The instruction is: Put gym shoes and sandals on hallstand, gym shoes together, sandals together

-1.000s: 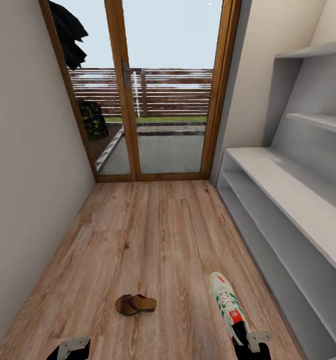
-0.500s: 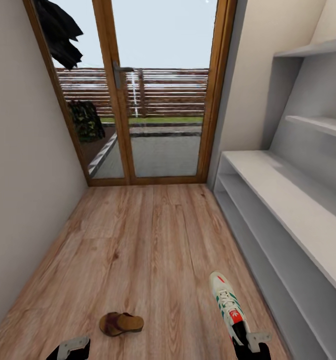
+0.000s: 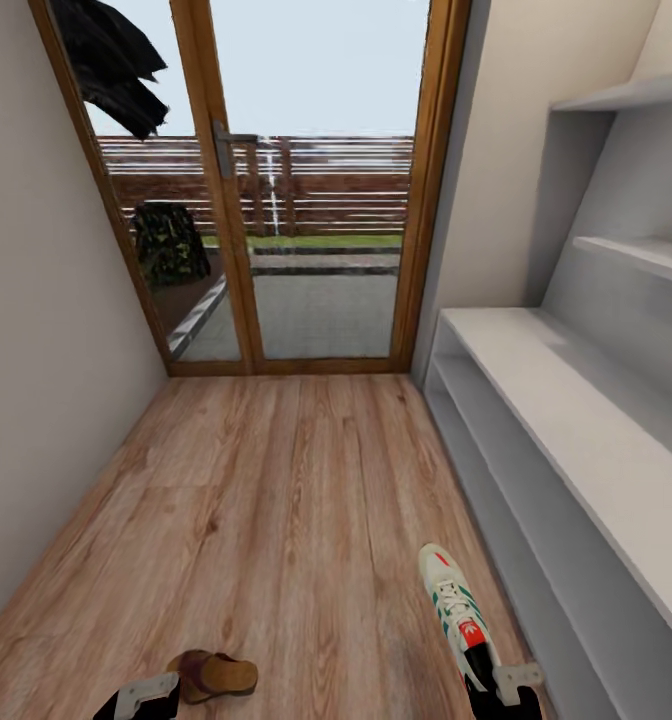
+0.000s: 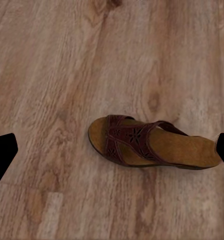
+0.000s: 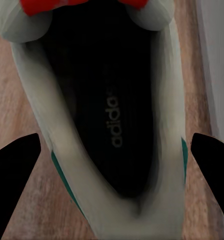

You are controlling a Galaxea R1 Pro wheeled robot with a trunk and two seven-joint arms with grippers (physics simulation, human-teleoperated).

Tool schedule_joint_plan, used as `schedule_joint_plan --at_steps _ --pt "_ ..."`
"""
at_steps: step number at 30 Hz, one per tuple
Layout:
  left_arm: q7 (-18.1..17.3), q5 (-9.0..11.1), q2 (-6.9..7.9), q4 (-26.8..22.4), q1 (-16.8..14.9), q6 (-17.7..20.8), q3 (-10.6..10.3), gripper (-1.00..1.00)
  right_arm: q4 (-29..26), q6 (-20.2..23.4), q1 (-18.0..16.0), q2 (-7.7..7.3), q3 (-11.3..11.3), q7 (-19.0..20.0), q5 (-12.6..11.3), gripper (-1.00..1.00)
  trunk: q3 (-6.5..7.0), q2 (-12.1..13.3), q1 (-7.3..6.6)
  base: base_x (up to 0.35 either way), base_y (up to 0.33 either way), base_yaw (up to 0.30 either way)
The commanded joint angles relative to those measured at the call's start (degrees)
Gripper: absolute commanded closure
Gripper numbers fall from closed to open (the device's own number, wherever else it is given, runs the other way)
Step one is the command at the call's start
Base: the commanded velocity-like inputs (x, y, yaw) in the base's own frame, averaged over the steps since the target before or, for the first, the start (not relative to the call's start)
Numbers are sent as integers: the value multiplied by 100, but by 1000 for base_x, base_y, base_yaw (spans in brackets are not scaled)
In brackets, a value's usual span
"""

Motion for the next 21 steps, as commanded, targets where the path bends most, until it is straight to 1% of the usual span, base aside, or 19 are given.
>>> schedule_joint_plan --at_steps 1,9,21 --pt "11 9 1 5 -4 -20 -5 -100 4 -21 -5 2 -50 18 48 100 -4 -2 1 141 -248 135" --pt "11 9 1 5 -4 -19 -5 -100 3 -21 -5 2 -50 18 48 100 -4 -2 1 129 -253 189" --pt "11 9 2 5 -4 -21 -2 -100 0 -21 -6 2 -50 19 48 100 -4 -2 1 126 -258 264"
